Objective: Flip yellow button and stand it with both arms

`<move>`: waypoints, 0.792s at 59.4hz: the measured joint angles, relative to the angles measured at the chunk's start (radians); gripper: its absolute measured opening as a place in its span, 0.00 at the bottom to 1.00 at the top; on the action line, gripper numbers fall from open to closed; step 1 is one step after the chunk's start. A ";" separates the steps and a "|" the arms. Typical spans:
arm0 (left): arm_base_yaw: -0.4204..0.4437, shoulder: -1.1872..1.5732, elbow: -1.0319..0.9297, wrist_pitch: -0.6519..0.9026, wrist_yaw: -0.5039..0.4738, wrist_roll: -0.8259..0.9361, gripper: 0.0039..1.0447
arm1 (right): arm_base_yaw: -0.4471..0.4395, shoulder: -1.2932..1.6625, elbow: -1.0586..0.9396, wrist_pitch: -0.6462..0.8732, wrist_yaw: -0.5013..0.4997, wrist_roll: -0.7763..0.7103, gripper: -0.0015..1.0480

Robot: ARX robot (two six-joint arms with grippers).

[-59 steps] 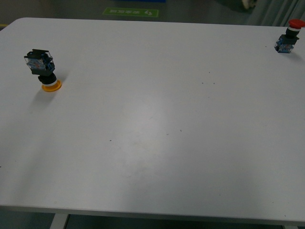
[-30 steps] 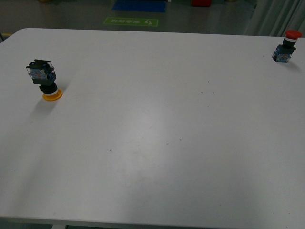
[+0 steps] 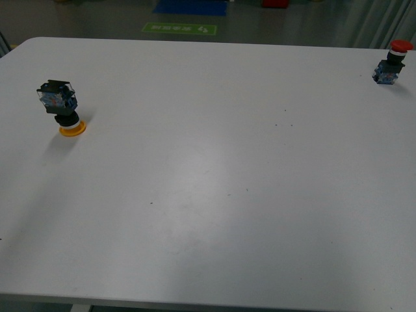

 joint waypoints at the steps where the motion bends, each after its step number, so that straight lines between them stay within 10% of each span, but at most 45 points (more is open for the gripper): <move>1: 0.006 0.063 0.026 0.013 0.008 0.035 0.94 | 0.000 0.000 0.000 0.000 0.000 0.000 0.93; 47: -0.135 1.062 0.641 0.144 -0.034 0.226 0.94 | 0.000 0.000 0.000 0.000 0.000 0.000 0.93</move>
